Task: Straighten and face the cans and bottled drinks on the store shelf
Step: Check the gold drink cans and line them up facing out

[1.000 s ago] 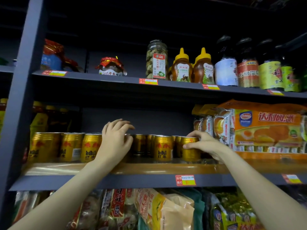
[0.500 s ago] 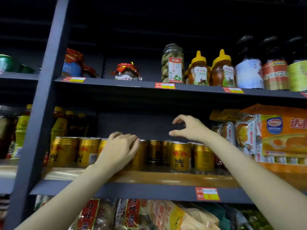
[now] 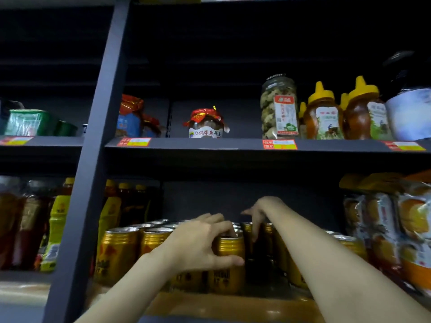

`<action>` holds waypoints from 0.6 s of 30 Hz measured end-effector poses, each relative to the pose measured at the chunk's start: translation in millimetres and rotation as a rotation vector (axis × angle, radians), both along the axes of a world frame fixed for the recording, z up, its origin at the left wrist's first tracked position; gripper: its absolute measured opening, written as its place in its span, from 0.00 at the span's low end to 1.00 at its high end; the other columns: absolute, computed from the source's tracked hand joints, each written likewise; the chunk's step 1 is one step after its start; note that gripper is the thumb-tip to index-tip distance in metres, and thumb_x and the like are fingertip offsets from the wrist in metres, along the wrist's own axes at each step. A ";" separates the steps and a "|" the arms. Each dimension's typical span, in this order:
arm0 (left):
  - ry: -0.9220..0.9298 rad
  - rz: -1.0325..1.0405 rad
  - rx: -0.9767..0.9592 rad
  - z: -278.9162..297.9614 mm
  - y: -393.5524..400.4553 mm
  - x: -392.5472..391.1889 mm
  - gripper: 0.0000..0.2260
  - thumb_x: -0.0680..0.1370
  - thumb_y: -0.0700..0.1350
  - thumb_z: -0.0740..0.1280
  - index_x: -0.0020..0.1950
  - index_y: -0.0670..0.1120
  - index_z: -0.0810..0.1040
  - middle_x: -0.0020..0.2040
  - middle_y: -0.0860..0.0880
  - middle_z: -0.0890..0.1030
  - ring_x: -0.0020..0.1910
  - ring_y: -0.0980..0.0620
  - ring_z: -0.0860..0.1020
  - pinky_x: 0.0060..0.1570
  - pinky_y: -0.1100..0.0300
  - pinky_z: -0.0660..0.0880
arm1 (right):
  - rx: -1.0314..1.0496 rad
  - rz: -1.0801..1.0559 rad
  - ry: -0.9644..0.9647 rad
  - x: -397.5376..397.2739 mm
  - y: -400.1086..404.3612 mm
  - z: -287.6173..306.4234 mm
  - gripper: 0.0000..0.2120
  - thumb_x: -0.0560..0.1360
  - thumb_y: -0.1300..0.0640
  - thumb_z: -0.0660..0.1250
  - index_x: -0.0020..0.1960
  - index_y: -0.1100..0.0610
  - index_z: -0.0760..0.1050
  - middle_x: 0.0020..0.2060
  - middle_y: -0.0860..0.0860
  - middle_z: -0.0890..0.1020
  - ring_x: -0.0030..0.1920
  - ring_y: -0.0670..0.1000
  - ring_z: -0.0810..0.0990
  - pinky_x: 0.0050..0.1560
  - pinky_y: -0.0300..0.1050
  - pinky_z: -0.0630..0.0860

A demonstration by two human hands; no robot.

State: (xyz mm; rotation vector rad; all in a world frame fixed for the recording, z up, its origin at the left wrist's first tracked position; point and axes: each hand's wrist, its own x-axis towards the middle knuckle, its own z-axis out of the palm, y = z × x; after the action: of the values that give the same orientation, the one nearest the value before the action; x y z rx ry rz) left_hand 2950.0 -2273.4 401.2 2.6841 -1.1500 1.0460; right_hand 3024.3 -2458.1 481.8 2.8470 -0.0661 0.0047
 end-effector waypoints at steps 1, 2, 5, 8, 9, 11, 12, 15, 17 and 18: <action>0.003 0.000 0.000 -1.1 0.7 1.6 0.29 0.68 0.73 0.56 0.59 0.56 0.71 0.53 0.57 0.72 0.54 0.58 0.71 0.59 0.61 0.69 | -0.034 0.008 -0.016 -0.3 2.2 -2.0 0.42 0.73 0.47 0.69 0.77 0.43 0.45 0.77 0.52 0.48 0.75 0.58 0.53 0.69 0.51 0.62; -0.006 0.006 0.002 -2.4 0.7 2.4 0.29 0.67 0.74 0.56 0.59 0.56 0.70 0.54 0.58 0.72 0.56 0.58 0.71 0.61 0.60 0.68 | -0.060 0.012 -0.026 0.2 4.5 -5.5 0.41 0.75 0.47 0.68 0.77 0.43 0.45 0.77 0.52 0.48 0.76 0.57 0.53 0.69 0.50 0.61; -0.029 0.057 0.014 -3.0 -2.4 -2.1 0.28 0.68 0.72 0.59 0.61 0.57 0.68 0.56 0.59 0.70 0.60 0.57 0.68 0.56 0.61 0.68 | -0.068 0.056 -0.027 5.5 9.2 -17.6 0.34 0.78 0.49 0.63 0.78 0.45 0.49 0.77 0.51 0.53 0.74 0.56 0.58 0.67 0.46 0.64; -0.026 0.071 0.011 -2.1 -2.5 -3.1 0.29 0.67 0.73 0.58 0.62 0.58 0.67 0.57 0.59 0.69 0.62 0.57 0.67 0.59 0.58 0.70 | -0.042 0.078 -0.061 7.0 8.0 -22.2 0.31 0.76 0.52 0.67 0.75 0.47 0.58 0.73 0.52 0.62 0.69 0.55 0.66 0.56 0.45 0.69; -0.030 0.066 0.011 -2.3 -1.9 -2.6 0.31 0.66 0.75 0.56 0.61 0.58 0.67 0.56 0.60 0.69 0.61 0.57 0.68 0.59 0.55 0.71 | -0.025 0.086 -0.070 5.1 7.3 -21.5 0.30 0.75 0.53 0.68 0.73 0.48 0.60 0.71 0.51 0.65 0.66 0.54 0.68 0.51 0.44 0.69; -0.040 0.054 0.011 -2.9 -1.6 -1.0 0.32 0.64 0.76 0.52 0.59 0.58 0.68 0.53 0.61 0.69 0.57 0.58 0.70 0.55 0.55 0.73 | 0.006 0.103 -0.078 0.5 5.6 -20.2 0.27 0.74 0.54 0.70 0.70 0.49 0.64 0.64 0.52 0.69 0.56 0.53 0.71 0.40 0.40 0.70; -0.049 0.053 0.011 -3.0 -1.6 -0.5 0.32 0.64 0.76 0.51 0.58 0.58 0.68 0.52 0.61 0.68 0.54 0.59 0.70 0.51 0.58 0.73 | 0.016 0.115 -0.079 -2.5 5.2 -19.5 0.26 0.73 0.54 0.70 0.69 0.50 0.65 0.62 0.52 0.70 0.54 0.52 0.71 0.38 0.40 0.70; -0.081 0.063 0.011 -2.8 -2.7 -2.2 0.32 0.63 0.76 0.50 0.58 0.59 0.68 0.50 0.62 0.66 0.50 0.61 0.67 0.38 0.64 0.65 | 0.065 0.146 -0.093 -13.2 2.1 -21.0 0.27 0.71 0.54 0.72 0.67 0.47 0.66 0.64 0.51 0.69 0.58 0.53 0.72 0.50 0.46 0.74; -0.099 0.075 0.017 -3.1 -2.7 -1.8 0.33 0.63 0.77 0.49 0.58 0.59 0.68 0.50 0.62 0.67 0.49 0.62 0.67 0.36 0.65 0.64 | 0.085 0.179 -0.101 -20.4 -1.7 -23.1 0.29 0.69 0.53 0.74 0.66 0.46 0.67 0.65 0.50 0.68 0.61 0.55 0.71 0.55 0.50 0.75; -0.104 0.081 0.016 -3.2 -3.0 -1.2 0.33 0.63 0.77 0.49 0.58 0.59 0.68 0.50 0.61 0.67 0.49 0.62 0.67 0.36 0.65 0.64 | 0.092 0.205 -0.106 -24.7 -3.9 -23.4 0.30 0.68 0.52 0.75 0.66 0.46 0.67 0.66 0.50 0.68 0.61 0.55 0.70 0.56 0.52 0.75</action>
State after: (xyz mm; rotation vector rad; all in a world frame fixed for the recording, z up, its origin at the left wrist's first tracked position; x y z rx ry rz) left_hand 2948.8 -2276.4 397.9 2.7392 -1.0773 1.2064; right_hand 2999.6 -2462.0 458.4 2.9298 0.2086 0.2007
